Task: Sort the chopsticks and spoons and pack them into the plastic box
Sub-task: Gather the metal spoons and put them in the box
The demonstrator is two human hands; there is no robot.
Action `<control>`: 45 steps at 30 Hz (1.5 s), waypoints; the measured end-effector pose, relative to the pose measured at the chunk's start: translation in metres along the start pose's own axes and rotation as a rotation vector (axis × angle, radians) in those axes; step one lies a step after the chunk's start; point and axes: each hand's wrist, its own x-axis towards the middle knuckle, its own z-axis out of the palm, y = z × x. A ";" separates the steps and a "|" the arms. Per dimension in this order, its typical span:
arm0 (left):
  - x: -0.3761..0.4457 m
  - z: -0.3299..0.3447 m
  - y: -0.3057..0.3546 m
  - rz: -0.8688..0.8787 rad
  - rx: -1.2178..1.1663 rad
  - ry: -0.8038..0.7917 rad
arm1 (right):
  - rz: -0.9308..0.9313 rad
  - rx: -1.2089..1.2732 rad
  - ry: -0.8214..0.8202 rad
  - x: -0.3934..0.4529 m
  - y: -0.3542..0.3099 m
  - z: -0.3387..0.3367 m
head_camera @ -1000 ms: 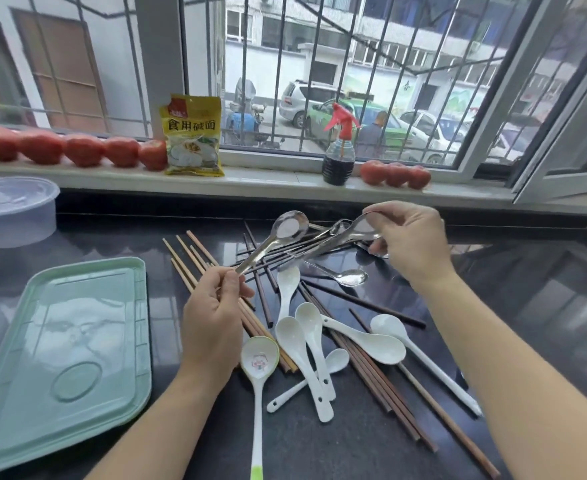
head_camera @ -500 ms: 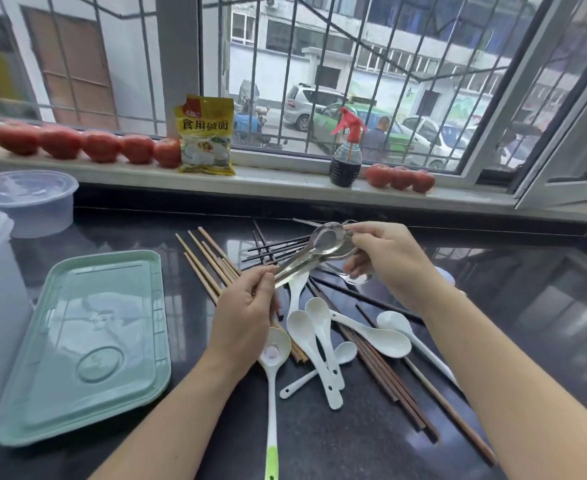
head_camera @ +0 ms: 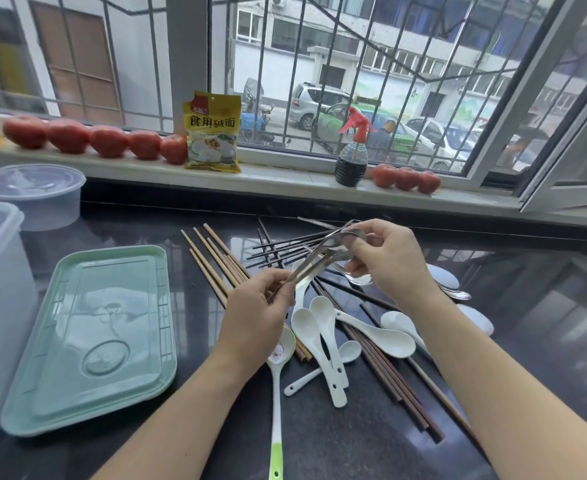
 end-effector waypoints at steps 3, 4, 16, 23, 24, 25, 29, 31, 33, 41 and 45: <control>0.003 0.000 -0.003 -0.030 -0.059 0.000 | -0.013 -0.035 0.036 0.000 0.003 0.001; 0.003 0.000 -0.004 -0.040 -0.088 -0.003 | -0.014 -0.021 0.033 0.000 0.003 0.001; 0.006 -0.002 -0.003 -0.098 -0.167 -0.069 | 0.017 0.012 0.042 0.004 0.004 0.002; 0.008 -0.005 -0.003 -0.331 -0.516 -0.118 | 0.005 -0.119 0.084 0.005 0.003 0.002; 0.008 -0.005 -0.001 -0.372 -0.583 -0.122 | -0.004 -0.144 0.100 0.005 0.003 0.002; 0.009 -0.007 0.001 -0.405 -0.630 -0.117 | -0.014 -0.165 0.109 0.005 0.003 0.002; 0.010 -0.010 0.002 -0.404 -0.586 -0.100 | -0.079 -0.204 0.056 0.002 0.000 0.001; 0.009 -0.010 0.004 -0.371 -0.488 -0.110 | -0.137 -0.258 0.042 0.002 -0.003 0.003; 0.007 -0.011 0.006 -0.317 -0.377 -0.130 | -0.167 -0.292 0.044 0.003 -0.002 0.005; 0.008 -0.008 0.004 -0.031 0.103 -0.124 | -0.281 -0.303 0.037 0.010 -0.013 0.025; 0.015 -0.015 -0.005 -0.069 0.148 0.046 | -0.301 -0.229 -0.068 0.023 -0.016 0.054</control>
